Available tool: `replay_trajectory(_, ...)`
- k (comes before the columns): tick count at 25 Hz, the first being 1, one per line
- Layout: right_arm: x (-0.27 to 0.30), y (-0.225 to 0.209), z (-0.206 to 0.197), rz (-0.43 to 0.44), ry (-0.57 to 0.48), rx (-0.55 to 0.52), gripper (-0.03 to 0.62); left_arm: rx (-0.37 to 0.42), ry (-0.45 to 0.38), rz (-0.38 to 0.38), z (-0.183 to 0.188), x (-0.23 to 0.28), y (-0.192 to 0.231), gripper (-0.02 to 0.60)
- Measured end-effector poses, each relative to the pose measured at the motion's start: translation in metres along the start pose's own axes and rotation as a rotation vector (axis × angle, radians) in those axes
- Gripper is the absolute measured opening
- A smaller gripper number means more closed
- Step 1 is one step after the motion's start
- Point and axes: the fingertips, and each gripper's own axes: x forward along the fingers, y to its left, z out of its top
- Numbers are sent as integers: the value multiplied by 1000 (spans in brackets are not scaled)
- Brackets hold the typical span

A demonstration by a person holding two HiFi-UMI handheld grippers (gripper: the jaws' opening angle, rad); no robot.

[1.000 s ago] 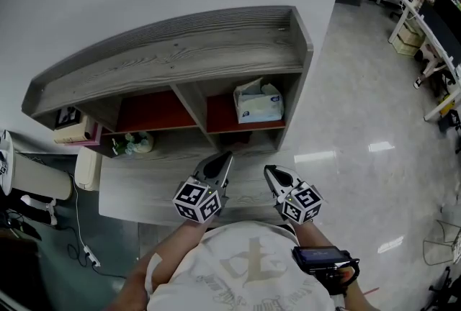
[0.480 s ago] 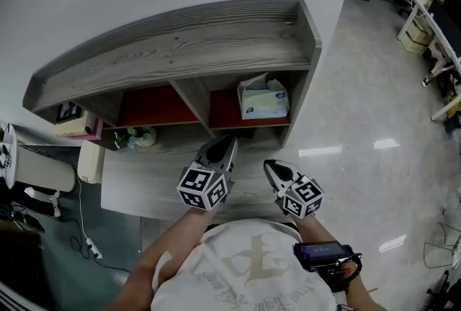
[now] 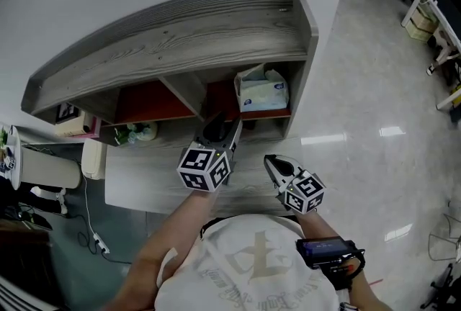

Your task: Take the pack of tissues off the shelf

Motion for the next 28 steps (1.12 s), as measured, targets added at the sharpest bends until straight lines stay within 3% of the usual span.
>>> replay_trajectory(22,9,-26,-2,-3,6,56,5,-9,99,11,6,57,5,166)
replay_trajectory(24,10,-28,-3,-6,6,61,5,-9,101,16,7,58,6,124)
replay_trajectory(28,12,-30,-6,-13,10,68,5,2,100,14,7,59,7,117)
